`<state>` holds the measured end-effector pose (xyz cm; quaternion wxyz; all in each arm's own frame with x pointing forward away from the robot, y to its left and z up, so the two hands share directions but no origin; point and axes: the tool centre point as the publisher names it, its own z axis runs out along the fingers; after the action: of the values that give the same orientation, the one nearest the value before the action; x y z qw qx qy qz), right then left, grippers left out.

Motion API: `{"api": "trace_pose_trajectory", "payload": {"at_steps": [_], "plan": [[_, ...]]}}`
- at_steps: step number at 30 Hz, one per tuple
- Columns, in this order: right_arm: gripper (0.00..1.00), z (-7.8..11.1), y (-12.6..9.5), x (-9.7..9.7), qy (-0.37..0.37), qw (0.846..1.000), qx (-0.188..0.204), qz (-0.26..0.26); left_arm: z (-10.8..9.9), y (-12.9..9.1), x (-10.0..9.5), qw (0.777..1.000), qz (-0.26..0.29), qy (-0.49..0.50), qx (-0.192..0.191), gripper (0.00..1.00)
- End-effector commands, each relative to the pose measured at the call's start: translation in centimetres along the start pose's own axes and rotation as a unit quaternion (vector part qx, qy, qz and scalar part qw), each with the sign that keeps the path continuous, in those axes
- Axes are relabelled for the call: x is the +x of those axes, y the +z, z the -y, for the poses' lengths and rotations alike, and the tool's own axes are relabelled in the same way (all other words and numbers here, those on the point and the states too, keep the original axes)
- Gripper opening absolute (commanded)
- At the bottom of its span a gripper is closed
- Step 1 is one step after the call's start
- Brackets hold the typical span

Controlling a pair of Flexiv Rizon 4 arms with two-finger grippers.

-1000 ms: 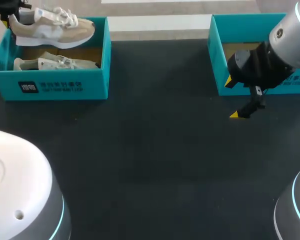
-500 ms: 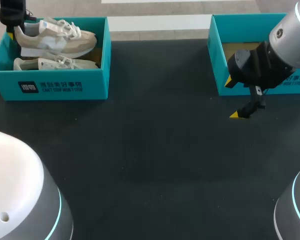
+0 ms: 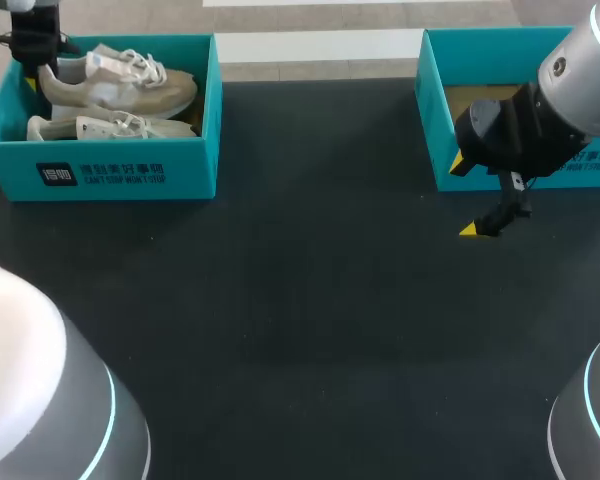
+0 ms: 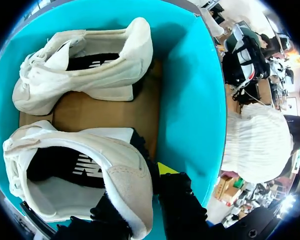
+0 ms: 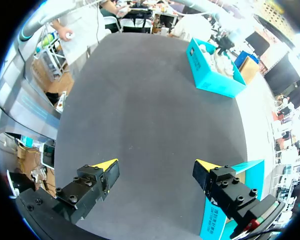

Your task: Take the shoe out of the shoebox, open the shoe tongue, remove and reinsert the insole, then place the shoe into the shoebox

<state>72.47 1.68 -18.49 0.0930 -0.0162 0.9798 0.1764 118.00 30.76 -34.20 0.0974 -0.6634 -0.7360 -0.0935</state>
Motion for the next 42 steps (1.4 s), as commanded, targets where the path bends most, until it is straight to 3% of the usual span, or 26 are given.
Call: {"api": "trace_pose_trajectory", "payload": {"at_steps": [1, 20, 21, 22, 26, 28, 35, 38, 40, 42], "plan": [[1.00, -0.1, 0.2, -0.1, 0.000, 1.000, 0.001, -0.001, -1.2, 1.2, -0.3, 1.000, -0.001, -0.003, 0.006, 0.00], [1.00, -0.1, 0.2, -0.1, 0.000, 1.000, 0.001, -0.001, -1.8, 3.3, -0.7, 1.000, -0.003, -0.026, 0.015, 0.00], [1.00, -0.1, 0.2, -0.1, 0.000, 1.000, 0.001, -0.001, -1.8, 3.2, -0.7, 1.000, -0.003, -0.026, 0.015, 0.08], [1.00, -0.1, 0.2, -0.1, 0.000, 1.000, 0.001, -0.001, -1.7, 3.1, -0.6, 1.000, -0.001, -0.026, 0.017, 0.32], [1.00, -0.1, 0.2, -0.1, 0.000, 1.000, 0.001, -0.001, -1.3, 2.7, -0.3, 0.999, 0.007, -0.026, 0.019, 0.80], [1.00, -0.1, 0.2, -0.1, 0.000, 1.000, 0.001, -0.001, -1.1, 2.3, -0.2, 0.999, 0.011, -0.024, 0.019, 0.85], [1.00, -0.1, 0.2, -0.1, 0.000, 1.000, 0.001, -0.001, -0.7, 0.3, -0.1, 0.999, 0.038, -0.008, 0.018, 0.89], [1.00, -0.1, 0.2, -0.1, 0.000, 1.000, 0.001, -0.001, -0.4, -0.6, -0.2, 0.999, 0.047, -0.001, 0.015, 0.82], [1.00, -0.1, 0.2, -0.1, 0.000, 1.000, 0.001, -0.001, -0.1, -1.7, -0.3, 0.998, 0.056, 0.003, 0.012, 0.70], [1.00, -0.1, 0.2, -0.1, 0.000, 1.000, 0.001, -0.001, 0.3, -2.8, -0.3, 0.998, 0.068, 0.007, 0.009, 0.67]]}}
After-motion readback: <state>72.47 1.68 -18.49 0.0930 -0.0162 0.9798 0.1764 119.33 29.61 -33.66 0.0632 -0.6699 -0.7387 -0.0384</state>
